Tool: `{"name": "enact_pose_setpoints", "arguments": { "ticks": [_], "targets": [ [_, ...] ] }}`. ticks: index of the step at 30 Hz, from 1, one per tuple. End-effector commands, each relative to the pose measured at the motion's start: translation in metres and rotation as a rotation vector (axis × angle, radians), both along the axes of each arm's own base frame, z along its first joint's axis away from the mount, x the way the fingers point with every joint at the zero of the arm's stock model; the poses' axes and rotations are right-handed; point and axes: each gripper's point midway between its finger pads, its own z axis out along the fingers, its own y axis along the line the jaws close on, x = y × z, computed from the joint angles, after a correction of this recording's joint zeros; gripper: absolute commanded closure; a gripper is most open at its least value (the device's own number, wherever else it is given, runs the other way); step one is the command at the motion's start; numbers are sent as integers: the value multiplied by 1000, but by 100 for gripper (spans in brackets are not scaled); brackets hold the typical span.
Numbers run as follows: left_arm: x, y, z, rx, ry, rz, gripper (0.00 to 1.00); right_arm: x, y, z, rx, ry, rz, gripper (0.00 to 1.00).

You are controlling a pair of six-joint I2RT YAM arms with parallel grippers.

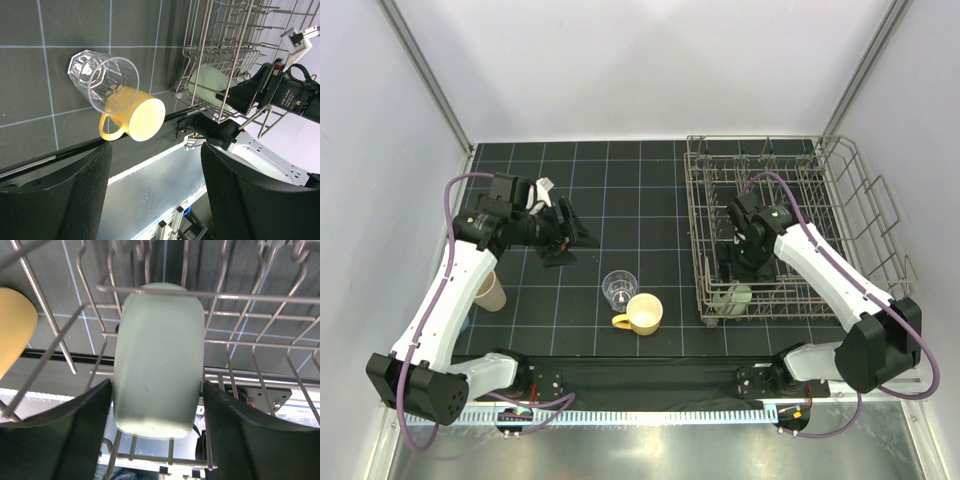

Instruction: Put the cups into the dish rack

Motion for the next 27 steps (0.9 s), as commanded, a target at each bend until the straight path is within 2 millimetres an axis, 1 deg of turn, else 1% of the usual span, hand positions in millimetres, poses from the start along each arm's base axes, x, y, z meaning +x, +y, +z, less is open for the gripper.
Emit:
{"name": "enact_pose_setpoints", "arguments": {
  "ticks": [1, 4, 8, 11, 12, 13, 14, 15, 16, 17, 18, 20, 21, 23, 24, 26, 27],
  "targets": [
    [-3, -1, 6, -24, -16, -8, 30, -11, -2, 8, 8, 3, 2, 24],
    [-3, -2, 5, -27, -7, -4, 30, -11, -2, 10, 12, -6, 2, 18],
    [-4, -3, 4, -35, 5, 1, 31, -8, -2, 13, 9, -16, 7, 14],
    [-6, -4, -3, -38, 47, -2, 33, -3, -5, 24, -5, -49, 3, 14],
    [-8, -4, -8, -37, 69, -6, 35, 0, -6, 27, -14, -58, 3, 14],
    [-9, -5, -10, -39, 82, -6, 36, 5, -7, 36, -17, -86, -1, 13],
    [-10, -6, -15, -35, 107, -8, 37, 8, -14, 39, -59, -100, -10, 14],
    [-12, -6, -20, -30, 123, -10, 37, 11, -16, 43, -72, -114, -12, 14],
    [-13, -7, -24, -26, 139, -13, 38, 16, -17, 52, -76, -142, -14, 14],
    [-15, -8, -30, -14, 163, -17, 38, 19, -22, 55, -101, -152, -17, 14],
    [-17, -11, -34, 8, 170, -31, 38, 24, -22, 64, -101, -178, -21, 14],
    [-20, -14, -42, 39, 201, -48, 38, 27, -25, 71, -116, -201, -23, 14],
    [-21, -15, -46, 72, 201, -53, 39, 30, -25, 79, -106, -225, -28, 14],
    [-17, -14, -44, 104, 187, -33, 39, 29, -23, 86, -91, -235, -28, 14],
    [-12, -6, -47, 150, 169, 8, 39, 30, -20, 93, -71, -248, -30, 14],
    [-1, 2, -42, 190, 129, 61, 37, 27, -17, 99, -49, -246, -34, 14],
    [3, 7, -43, 213, 127, 83, 36, 27, -14, 106, -24, -255, -34, 14]
  ]
}}
